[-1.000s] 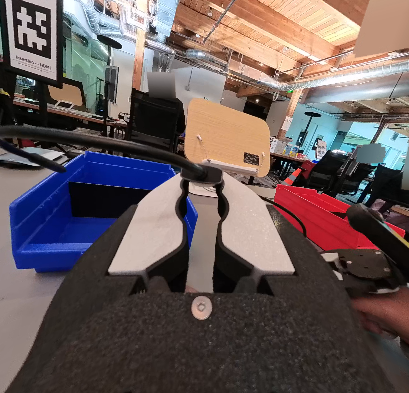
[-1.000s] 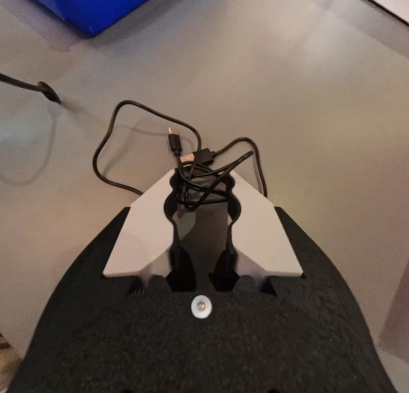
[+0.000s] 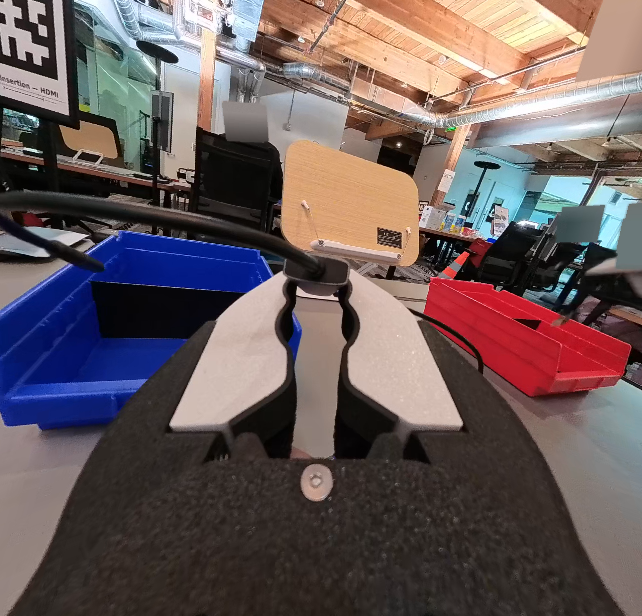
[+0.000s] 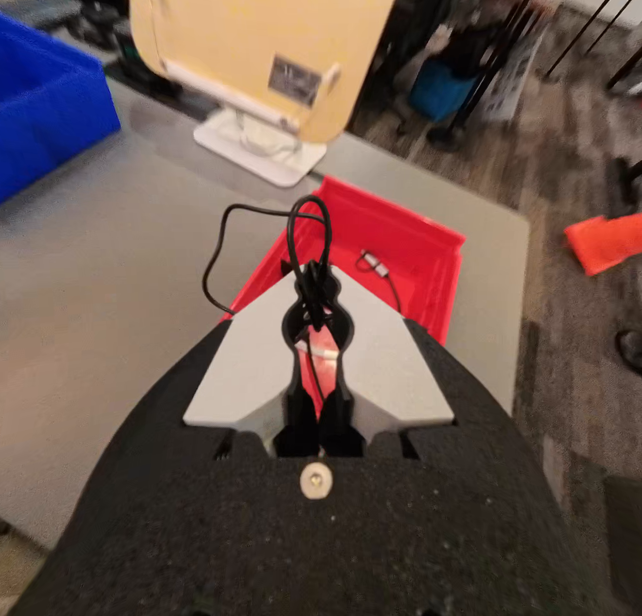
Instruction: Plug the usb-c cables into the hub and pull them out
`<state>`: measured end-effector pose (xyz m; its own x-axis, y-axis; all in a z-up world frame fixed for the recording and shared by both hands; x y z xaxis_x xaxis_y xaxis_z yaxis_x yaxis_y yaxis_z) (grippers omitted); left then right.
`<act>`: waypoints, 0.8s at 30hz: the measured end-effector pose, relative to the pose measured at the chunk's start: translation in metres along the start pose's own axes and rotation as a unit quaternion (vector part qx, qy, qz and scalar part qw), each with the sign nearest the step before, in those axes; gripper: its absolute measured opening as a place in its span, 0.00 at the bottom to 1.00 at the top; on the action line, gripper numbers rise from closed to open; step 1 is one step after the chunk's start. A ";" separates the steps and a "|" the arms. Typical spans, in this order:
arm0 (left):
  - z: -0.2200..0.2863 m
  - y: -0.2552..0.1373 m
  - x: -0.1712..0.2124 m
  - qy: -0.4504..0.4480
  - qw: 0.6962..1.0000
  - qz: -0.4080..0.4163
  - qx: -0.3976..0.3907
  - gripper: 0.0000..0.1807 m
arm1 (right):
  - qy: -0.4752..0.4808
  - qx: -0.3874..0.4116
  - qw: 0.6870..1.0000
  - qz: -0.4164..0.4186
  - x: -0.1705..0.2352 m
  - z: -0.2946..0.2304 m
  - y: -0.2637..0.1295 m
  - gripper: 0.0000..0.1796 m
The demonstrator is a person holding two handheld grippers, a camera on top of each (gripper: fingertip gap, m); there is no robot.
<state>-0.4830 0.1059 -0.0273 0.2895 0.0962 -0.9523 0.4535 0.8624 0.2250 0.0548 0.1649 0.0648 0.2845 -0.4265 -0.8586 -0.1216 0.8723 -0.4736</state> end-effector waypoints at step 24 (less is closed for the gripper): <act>0.065 0.035 0.003 0.010 0.988 -0.016 0.154 0.13 | 0.044 -0.035 0.997 -0.060 0.057 -0.018 0.044 0.25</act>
<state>-0.4114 0.1046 -0.0092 0.2552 0.0844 -0.9632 0.6982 0.6731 0.2440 0.0482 0.1747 -0.0087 0.2170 -0.5492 -0.8070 -0.1594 0.7957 -0.5843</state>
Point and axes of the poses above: each gripper's, where its closed fingertips meet, y out along the fingers, x out of its underside, z = x × y across the jaws, the point moved 8 cm from there along -y, back along the fingers, and after that the axes turned 4 degrees about x, right-handed, at the moved point
